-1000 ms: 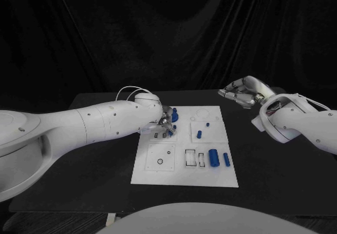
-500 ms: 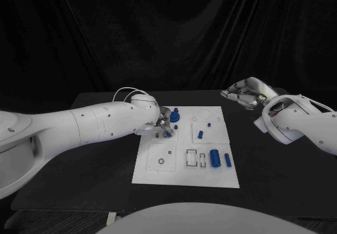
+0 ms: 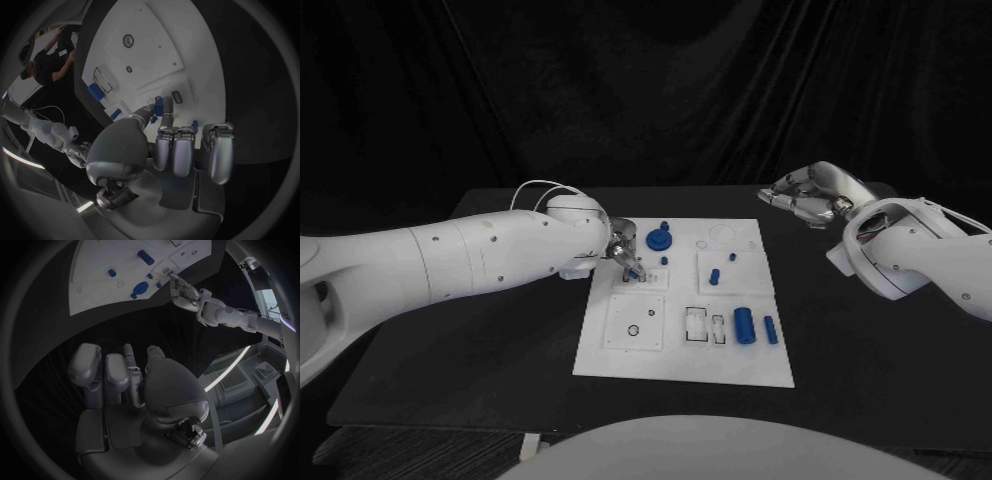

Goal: Assemble the parts on the task board

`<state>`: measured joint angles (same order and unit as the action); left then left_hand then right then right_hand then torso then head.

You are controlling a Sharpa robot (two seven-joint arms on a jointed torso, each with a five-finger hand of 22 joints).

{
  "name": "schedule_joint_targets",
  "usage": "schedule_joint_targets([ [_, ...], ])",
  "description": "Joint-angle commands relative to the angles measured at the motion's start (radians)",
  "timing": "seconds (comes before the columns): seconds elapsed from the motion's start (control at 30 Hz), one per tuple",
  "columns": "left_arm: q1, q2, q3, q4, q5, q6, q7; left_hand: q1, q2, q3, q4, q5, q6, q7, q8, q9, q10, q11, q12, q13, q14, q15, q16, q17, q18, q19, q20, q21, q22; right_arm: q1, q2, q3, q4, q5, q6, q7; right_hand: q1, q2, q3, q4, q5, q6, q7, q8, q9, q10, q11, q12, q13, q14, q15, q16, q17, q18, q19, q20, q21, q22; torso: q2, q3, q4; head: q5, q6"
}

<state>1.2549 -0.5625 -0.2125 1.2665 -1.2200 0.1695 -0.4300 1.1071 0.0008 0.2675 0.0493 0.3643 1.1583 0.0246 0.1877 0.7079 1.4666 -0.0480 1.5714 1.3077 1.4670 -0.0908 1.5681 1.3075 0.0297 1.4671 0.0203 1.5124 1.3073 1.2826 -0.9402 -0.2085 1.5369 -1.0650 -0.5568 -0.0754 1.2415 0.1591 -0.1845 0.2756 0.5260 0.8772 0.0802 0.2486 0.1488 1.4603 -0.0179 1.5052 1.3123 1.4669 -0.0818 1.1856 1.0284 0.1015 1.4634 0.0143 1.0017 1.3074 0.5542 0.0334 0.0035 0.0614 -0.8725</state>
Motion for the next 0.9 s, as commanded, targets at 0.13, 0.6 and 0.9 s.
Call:
schedule_joint_targets([
  [0.13, 0.005, -0.018, 0.001, 0.016, 0.0, -0.049, -0.029, -0.02, -0.002, 0.019, -0.003, 0.004, 0.022, -0.012, 0.002, 0.004, 0.104, -0.006, -0.001, 0.263, 0.104, -0.004, 0.003, 0.263, -0.007, 0.04, 0.0, 0.002, 0.204, -0.004, 0.0, 0.001, 0.002, -0.001, 0.008, -0.022, 0.012, 0.002, 0.005, -0.002, 0.003, 0.005, 0.002, 0.003, -0.001, 0.042, -0.001, -0.003, 0.113, 0.026, -0.006, 0.003, 0.001, 0.002, 0.028, 0.002, 0.0, 0.058, -0.001, 0.0002, -0.0007, 0.002, 0.0],
  [0.6, 0.003, 0.004, 0.0, -0.01, 0.1, -0.074, -0.021, -0.055, -0.001, 0.044, 0.013, -0.009, 0.012, -0.008, -0.009, 0.011, 0.104, -0.002, -0.001, 0.263, 0.104, -0.001, 0.003, 0.263, 0.0, 0.018, 0.002, -0.019, 0.186, -0.016, 0.001, 0.001, -0.005, 0.008, 0.01, -0.017, 0.017, 0.004, 0.007, 0.001, -0.001, 0.008, 0.003, 0.004, -0.002, 0.042, 0.0, -0.003, 0.113, 0.025, -0.005, 0.002, 0.0, 0.002, 0.027, 0.003, -0.001, 0.059, 0.002, 0.0003, -0.0003, 0.007, 0.0],
  [0.9, -0.001, 0.007, 0.0, -0.015, 0.161, -0.054, -0.035, -0.053, -0.001, 0.053, 0.009, -0.003, 0.006, -0.006, -0.012, 0.014, 0.104, 0.0, -0.001, 0.263, 0.104, 0.0, 0.003, 0.263, 0.0, 0.018, 0.003, -0.019, 0.187, -0.019, 0.003, 0.001, -0.01, 0.013, 0.01, -0.013, 0.017, 0.005, 0.007, 0.002, -0.002, 0.009, 0.004, 0.004, -0.002, 0.042, 0.001, -0.003, 0.113, 0.025, -0.005, 0.001, -0.001, 0.003, 0.027, 0.003, -0.001, 0.059, 0.001, 0.0, -0.001, 0.007, 0.0],
])
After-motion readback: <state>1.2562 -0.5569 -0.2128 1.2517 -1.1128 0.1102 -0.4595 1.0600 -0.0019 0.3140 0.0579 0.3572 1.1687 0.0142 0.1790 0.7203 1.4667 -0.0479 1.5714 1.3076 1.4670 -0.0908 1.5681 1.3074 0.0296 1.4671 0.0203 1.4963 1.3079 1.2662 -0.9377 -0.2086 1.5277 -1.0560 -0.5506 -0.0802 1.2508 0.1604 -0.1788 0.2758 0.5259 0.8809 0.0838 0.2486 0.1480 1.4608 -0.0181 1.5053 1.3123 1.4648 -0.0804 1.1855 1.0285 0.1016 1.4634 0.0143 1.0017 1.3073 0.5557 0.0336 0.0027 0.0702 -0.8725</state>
